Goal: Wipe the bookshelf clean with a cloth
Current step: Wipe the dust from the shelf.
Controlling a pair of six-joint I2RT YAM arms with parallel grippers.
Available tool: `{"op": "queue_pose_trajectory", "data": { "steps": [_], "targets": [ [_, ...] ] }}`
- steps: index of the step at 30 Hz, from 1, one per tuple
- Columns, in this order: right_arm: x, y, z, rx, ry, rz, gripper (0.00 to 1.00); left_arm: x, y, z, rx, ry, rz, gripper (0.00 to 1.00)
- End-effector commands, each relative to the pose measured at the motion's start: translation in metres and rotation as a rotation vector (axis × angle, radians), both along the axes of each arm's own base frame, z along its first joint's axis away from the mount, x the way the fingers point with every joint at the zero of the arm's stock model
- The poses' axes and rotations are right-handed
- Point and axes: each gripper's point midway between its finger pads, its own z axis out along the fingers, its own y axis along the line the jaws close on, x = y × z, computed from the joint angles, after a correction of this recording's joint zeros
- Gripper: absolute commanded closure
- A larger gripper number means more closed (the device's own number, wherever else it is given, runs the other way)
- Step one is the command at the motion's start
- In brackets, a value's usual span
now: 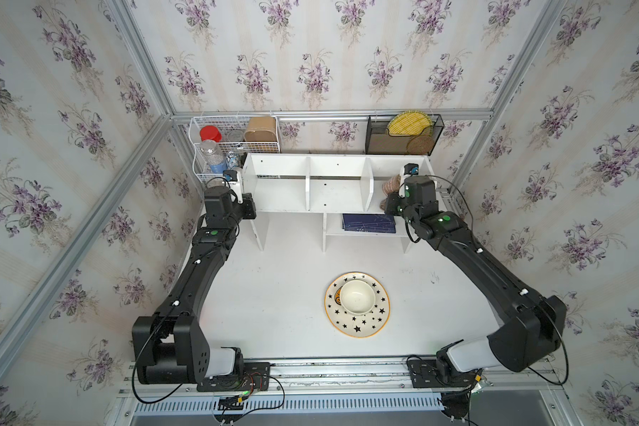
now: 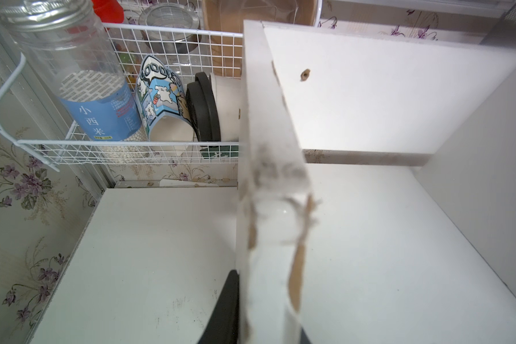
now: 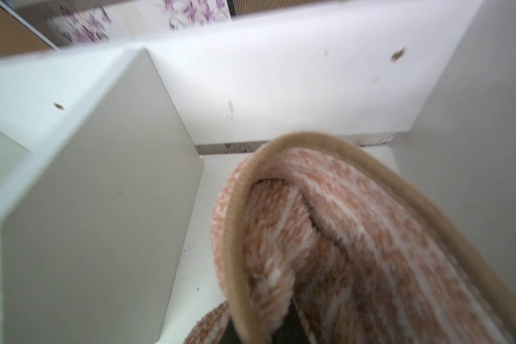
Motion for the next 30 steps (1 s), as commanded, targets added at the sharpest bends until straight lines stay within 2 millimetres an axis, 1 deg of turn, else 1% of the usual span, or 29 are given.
{"op": "queue_pose_trajectory", "data": {
  "steps": [1, 3, 4, 6, 8, 9, 11, 12, 15, 18, 19, 21, 23, 25, 28, 30],
  "targets": [
    [-0.015, 0.006, 0.035, -0.021, -0.062, 0.020, 1.00, -0.015, -0.019, -0.028, -0.121, 0.148, -0.074, 1.00],
    [-0.024, 0.026, 0.060, -0.009, -0.113, 0.073, 1.00, -0.015, -0.021, -0.027, -0.123, 0.145, -0.079, 1.00],
    [-0.033, 0.050, 0.070, -0.004, -0.135, 0.130, 1.00, -0.015, -0.021, -0.027, -0.124, 0.146, -0.080, 1.00],
    [-0.044, 0.090, 0.085, 0.000, -0.171, 0.208, 1.00, -0.015, -0.021, -0.027, -0.127, 0.146, -0.080, 1.00],
    [-0.047, 0.129, 0.089, 0.021, -0.176, 0.280, 1.00, -0.015, -0.021, -0.026, -0.126, 0.143, -0.081, 1.00],
    [-0.044, 0.146, 0.086, 0.027, -0.167, 0.299, 1.00, -0.015, -0.021, -0.027, -0.127, 0.144, -0.079, 1.00],
    [-0.036, 0.168, 0.081, 0.061, -0.150, 0.305, 1.00, -0.016, -0.021, -0.028, -0.126, 0.148, -0.079, 1.00],
    [-0.028, 0.174, 0.074, 0.075, -0.139, 0.292, 1.00, -0.016, -0.021, -0.029, -0.127, 0.150, -0.077, 1.00],
    [-0.005, 0.186, 0.044, 0.067, -0.094, 0.237, 1.00, -0.018, -0.021, -0.029, -0.120, 0.154, -0.077, 1.00],
    [0.008, 0.200, 0.021, 0.053, -0.059, 0.232, 1.00, -0.019, -0.021, -0.028, -0.122, 0.151, -0.078, 1.00],
    [0.013, 0.204, 0.011, 0.039, -0.042, 0.232, 1.00, -0.019, -0.022, -0.028, -0.124, 0.151, -0.079, 1.00],
    [0.022, 0.210, -0.006, 0.010, -0.012, 0.220, 1.00, -0.019, -0.022, -0.027, -0.128, 0.152, -0.078, 1.00],
    [0.032, 0.209, -0.023, -0.025, 0.018, 0.178, 1.00, -0.020, -0.022, -0.027, -0.130, 0.152, -0.076, 1.00],
    [0.034, 0.213, -0.034, -0.009, 0.044, 0.186, 1.00, -0.020, -0.022, -0.026, -0.132, 0.150, -0.077, 1.00],
    [0.027, 0.224, -0.046, 0.033, 0.087, 0.241, 1.00, -0.020, -0.023, -0.025, -0.135, 0.147, -0.080, 1.00],
    [0.020, 0.221, -0.051, 0.035, 0.105, 0.233, 1.00, -0.020, -0.022, -0.025, -0.134, 0.147, -0.079, 1.00]
  ]
}}
